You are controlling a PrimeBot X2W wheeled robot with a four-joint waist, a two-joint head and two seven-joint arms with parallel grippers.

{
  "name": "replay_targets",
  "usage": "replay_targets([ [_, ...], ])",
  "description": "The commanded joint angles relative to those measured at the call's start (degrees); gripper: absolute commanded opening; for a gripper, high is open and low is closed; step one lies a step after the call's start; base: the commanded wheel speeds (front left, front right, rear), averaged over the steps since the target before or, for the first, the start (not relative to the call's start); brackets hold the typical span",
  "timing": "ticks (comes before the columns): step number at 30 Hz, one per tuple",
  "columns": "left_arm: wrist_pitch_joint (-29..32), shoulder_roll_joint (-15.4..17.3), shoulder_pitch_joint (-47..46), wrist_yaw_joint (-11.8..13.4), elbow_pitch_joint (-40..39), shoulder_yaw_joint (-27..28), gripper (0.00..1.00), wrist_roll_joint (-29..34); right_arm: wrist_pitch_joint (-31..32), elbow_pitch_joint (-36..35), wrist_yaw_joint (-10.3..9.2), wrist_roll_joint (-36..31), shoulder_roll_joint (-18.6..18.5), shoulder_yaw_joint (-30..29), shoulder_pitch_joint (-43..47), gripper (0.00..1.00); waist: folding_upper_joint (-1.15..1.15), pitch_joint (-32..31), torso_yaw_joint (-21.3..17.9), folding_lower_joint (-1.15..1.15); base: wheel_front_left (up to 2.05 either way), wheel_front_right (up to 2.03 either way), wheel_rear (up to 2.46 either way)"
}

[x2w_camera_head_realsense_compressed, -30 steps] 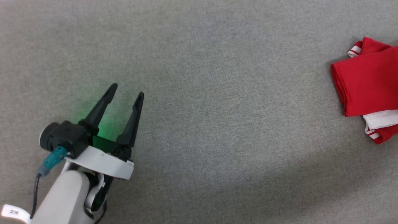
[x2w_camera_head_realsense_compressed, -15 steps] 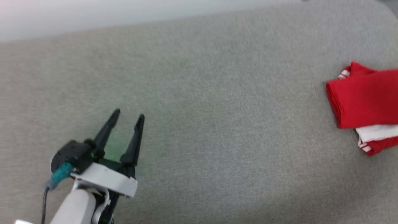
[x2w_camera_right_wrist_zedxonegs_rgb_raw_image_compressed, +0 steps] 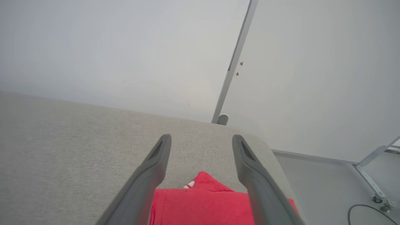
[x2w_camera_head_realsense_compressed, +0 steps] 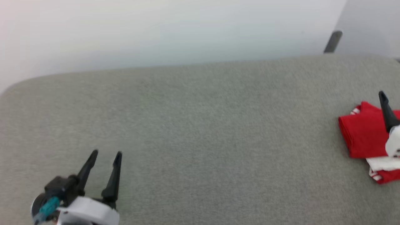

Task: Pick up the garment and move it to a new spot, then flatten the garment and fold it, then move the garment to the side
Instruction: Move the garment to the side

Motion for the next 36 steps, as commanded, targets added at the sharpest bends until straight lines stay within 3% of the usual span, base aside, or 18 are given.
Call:
replay_targets([
  [1, -0.2, 0.2, 1.6, 0.5, -0.5, 0.4, 1.0, 0.8, -0.2, -2.3, -0.08, -1.1, 0.7, -2.4, 2.9, 1.0, 0.0, -4.3, 3.6, 0.0, 0.0, 0.0, 0.0],
  [8, -0.2, 0.7, 7.4, 1.4, -3.0, 4.5, 1.0, 1.7, -0.2, -14.1, -0.08, -5.8, 5.7, -12.6, 15.7, 1.0, 0.0, -6.7, 5.7, 0.0, 0.0, 0.0, 0.0],
  [13, -0.2, 0.4, 10.8, 1.4, -4.1, 6.9, 1.0, 1.5, -0.2, -20.4, -0.08, -9.2, 9.9, -16.9, 22.9, 1.0, 0.0, -7.8, 6.7, 0.0, 0.0, 0.0, 0.0],
  [24, -0.2, -0.1, 14.8, -0.4, -4.5, 9.8, 1.0, 1.9, 1.3, -29.0, -0.08, -14.1, 17.3, -21.5, 32.8, 1.0, 0.0, -8.9, 7.1, 0.0, 0.0, 0.0, 0.0],
  [36, -0.2, -0.1, 16.0, -1.5, -5.0, 12.9, 1.0, 3.0, 3.0, -34.3, -0.08, -16.8, 20.9, -23.1, 39.2, 1.0, 0.0, -10.1, 5.5, 0.0, 0.0, 0.0, 0.0],
])
